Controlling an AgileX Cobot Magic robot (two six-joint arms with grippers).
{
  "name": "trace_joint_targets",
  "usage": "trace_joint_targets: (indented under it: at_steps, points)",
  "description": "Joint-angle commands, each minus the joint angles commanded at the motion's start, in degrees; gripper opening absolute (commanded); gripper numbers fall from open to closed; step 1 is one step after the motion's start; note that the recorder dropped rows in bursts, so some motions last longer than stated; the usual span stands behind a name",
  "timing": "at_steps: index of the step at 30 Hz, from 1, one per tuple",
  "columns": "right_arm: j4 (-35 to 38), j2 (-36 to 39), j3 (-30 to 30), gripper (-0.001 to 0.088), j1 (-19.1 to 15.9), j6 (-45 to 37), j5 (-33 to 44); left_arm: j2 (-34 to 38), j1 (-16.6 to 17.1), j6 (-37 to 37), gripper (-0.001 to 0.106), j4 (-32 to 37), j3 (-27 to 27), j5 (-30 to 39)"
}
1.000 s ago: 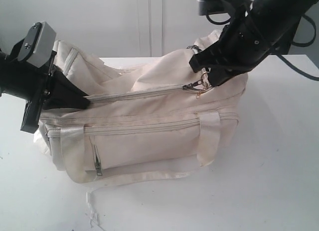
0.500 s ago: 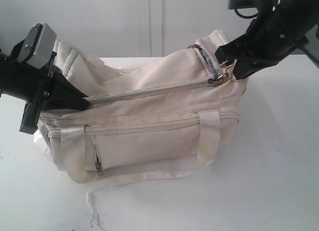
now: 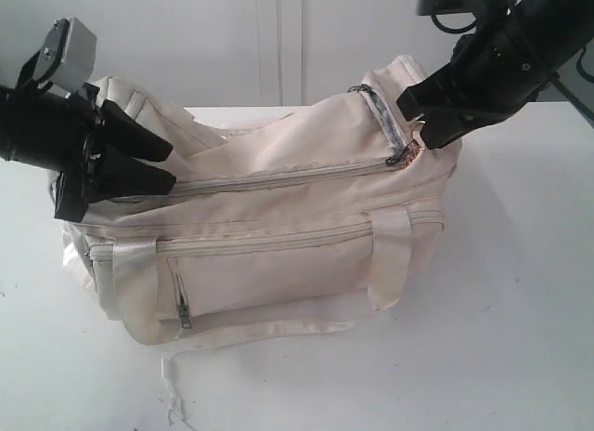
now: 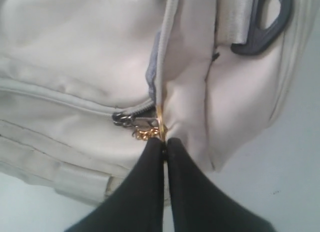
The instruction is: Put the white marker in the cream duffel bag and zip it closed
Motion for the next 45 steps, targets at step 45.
trace_joint_targets:
  at_steps: [45]
  points:
    - [-0.39,0.00,0.00,0.0000,0.00,-2.22,-3.54,18.74,-35.38,6.72,0.056,-18.52,-14.51,-37.62]
